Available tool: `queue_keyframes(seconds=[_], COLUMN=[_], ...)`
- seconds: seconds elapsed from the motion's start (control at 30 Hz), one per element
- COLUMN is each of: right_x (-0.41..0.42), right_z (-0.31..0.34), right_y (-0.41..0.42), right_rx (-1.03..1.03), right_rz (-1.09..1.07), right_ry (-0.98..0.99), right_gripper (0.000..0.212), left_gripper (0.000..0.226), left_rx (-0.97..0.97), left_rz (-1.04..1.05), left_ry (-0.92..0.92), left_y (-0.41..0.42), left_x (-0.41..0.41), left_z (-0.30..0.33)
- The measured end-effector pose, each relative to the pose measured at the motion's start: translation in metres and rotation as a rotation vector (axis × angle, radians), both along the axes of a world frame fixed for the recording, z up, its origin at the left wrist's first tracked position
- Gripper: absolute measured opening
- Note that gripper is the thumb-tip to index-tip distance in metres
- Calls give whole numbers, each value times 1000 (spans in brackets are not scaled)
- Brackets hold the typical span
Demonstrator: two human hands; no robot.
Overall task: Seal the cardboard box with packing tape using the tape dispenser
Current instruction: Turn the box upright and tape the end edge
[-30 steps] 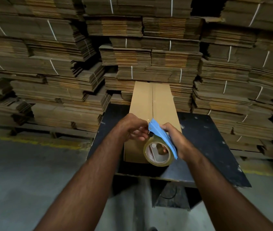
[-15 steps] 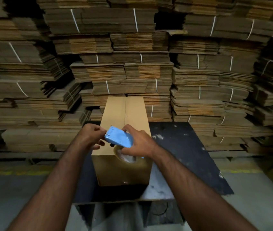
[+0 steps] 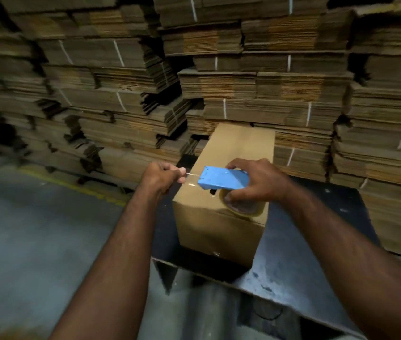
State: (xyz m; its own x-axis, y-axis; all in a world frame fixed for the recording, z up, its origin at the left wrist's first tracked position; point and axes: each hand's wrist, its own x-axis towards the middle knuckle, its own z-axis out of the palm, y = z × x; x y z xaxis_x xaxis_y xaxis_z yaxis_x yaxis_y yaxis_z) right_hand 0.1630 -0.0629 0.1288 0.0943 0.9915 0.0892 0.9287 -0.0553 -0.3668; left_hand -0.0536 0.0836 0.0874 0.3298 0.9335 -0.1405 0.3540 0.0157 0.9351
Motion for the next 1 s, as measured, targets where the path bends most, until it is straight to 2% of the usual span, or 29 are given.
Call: queue_keyframes(seconds=[0.3, 0.63, 0.83, 1.0], right_x=[-29, -52, -59, -67], right_z=[-9, -9, -14, -14], right_y=[30, 57, 73, 86], right_rx=[-231, -358, -428, -495], right_rz=[103, 55, 17, -15], right_ry=[-182, -256, -288, -317], right_gripper=[67, 69, 65, 64], left_gripper=[18, 18, 19, 19], left_rx=[-126, -171, -325, -375], left_rz=[97, 68, -7, -19], left_ry=[135, 117, 48, -16], left_y=[3, 32, 37, 37], left_x=[-31, -34, -34, -34], left_z=[-41, -77, -106, -109])
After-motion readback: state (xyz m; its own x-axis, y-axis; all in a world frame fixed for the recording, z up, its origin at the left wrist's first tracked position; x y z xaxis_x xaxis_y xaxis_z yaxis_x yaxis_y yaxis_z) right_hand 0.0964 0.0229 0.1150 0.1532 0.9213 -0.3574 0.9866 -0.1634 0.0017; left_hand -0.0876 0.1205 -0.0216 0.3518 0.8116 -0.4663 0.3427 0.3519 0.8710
